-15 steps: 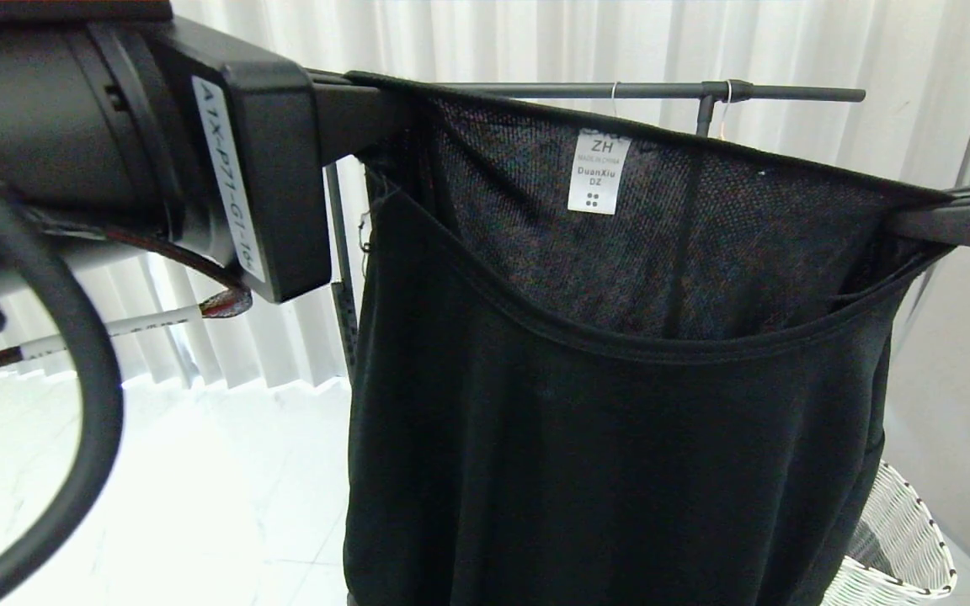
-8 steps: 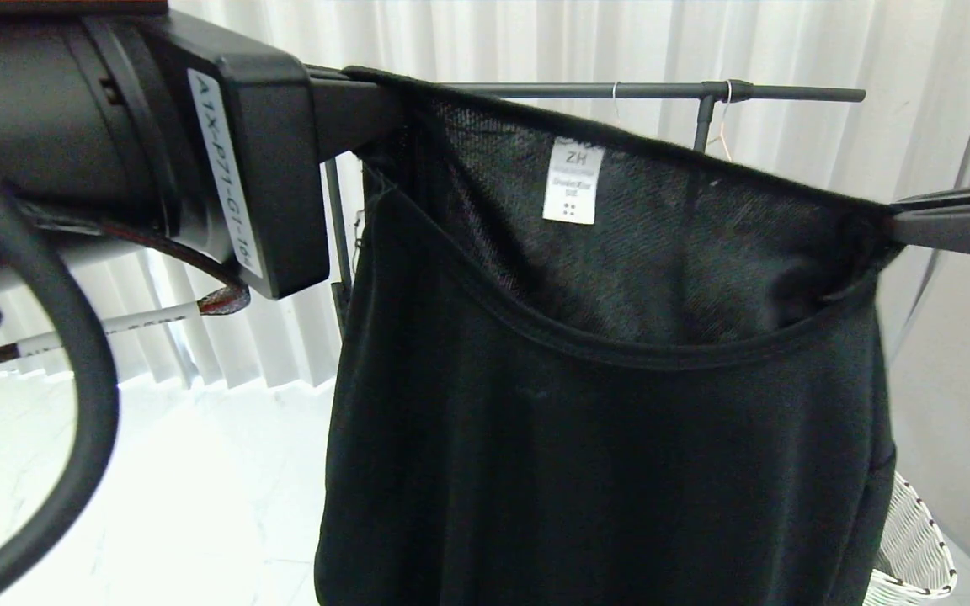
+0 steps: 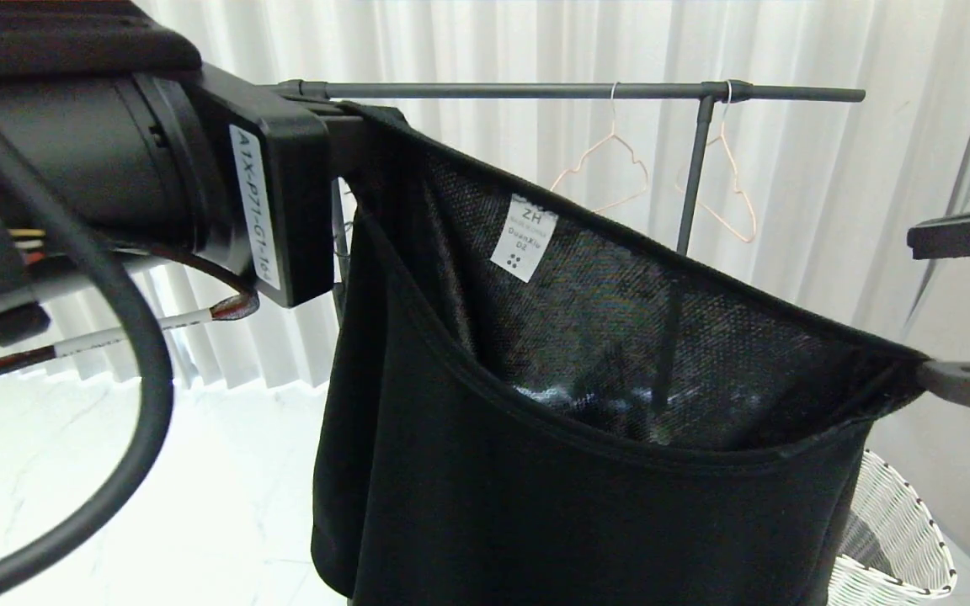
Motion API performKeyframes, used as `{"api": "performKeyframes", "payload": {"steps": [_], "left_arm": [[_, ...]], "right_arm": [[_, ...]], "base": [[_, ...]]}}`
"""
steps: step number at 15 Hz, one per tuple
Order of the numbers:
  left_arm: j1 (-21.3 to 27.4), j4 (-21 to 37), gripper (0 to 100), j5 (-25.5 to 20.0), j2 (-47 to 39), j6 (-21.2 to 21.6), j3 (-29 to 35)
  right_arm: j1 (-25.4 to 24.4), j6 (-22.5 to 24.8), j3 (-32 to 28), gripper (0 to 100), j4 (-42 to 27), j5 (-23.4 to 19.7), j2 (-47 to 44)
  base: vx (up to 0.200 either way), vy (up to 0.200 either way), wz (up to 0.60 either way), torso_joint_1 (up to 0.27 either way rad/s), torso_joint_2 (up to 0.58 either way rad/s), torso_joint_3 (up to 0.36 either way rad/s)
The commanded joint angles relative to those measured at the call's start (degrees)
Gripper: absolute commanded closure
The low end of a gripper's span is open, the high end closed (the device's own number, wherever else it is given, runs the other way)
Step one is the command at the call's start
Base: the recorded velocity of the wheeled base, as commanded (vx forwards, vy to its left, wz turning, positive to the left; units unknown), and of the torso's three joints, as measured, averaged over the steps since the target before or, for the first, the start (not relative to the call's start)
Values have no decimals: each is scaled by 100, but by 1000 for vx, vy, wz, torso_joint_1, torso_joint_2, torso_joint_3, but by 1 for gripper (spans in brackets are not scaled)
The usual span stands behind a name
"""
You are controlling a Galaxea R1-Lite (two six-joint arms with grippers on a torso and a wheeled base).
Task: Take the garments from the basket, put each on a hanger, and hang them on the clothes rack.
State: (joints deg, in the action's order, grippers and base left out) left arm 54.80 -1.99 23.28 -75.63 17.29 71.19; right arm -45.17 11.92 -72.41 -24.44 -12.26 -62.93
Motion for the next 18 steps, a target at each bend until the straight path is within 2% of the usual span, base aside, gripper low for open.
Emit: {"api": "performKeyframes", "payload": {"steps": [1, 3, 5, 6, 7, 10, 11, 12, 14, 16, 18], "left_arm": [[-417, -3, 100, 1, -31, 3, -229], [-646, -3, 100, 1, -13, -15, -369], [-821, -3, 100, 1, 101, -32, -686], [-821, -3, 100, 1, 101, -32, -686], [-1147, -3, 100, 1, 338, -32, -1178], [-1718, -3, 100, 18, 883, -6, -1951], [-1973, -3, 100, 18, 1094, 12, -2259], [-2087, -3, 100, 18, 1200, 12, -2408], [-2403, -3, 100, 18, 1534, 3, -2909], [-2500, -3, 100, 9, 1683, -41, -3261], [-2465, 5, 100, 1, 1903, 126, -3586]], "right_arm": [[-10, 3, 157, 0, 1, -48, 281], [25, -6, 166, 0, 45, -22, 299], [482, -6, 236, 0, 194, -4, 263], [482, -6, 236, 0, 194, -4, 263], [1300, 3, 500, 0, 458, 5, 228], [2943, 56, 799, 0, 432, 40, 70], [3515, 284, 948, 0, 440, 93, 26], [3831, 478, 1045, 0, 449, 119, -18], [4798, 1216, 1502, 0, 686, 207, -88], [4921, 1401, 1924, 0, 1205, 471, -53], [4921, 1436, 2451, 0, 1732, 1121, 79]], "base": [[0, 0, 0, 0, 0, 0], [0, 0, 0, 0, 0, 0], [0, 0, 0, 0, 0, 0], [0, 0, 0, 0, 0, 0], [0, 0, 0, 0, 0, 0], [0, 0, 0, 0, 0, 0], [0, 0, 0, 0, 0, 0], [0, 0, 0, 0, 0, 0], [0, 0, 0, 0, 0, 0], [0, 0, 0, 0, 0, 0], [0, 0, 0, 0, 0, 0]]}}
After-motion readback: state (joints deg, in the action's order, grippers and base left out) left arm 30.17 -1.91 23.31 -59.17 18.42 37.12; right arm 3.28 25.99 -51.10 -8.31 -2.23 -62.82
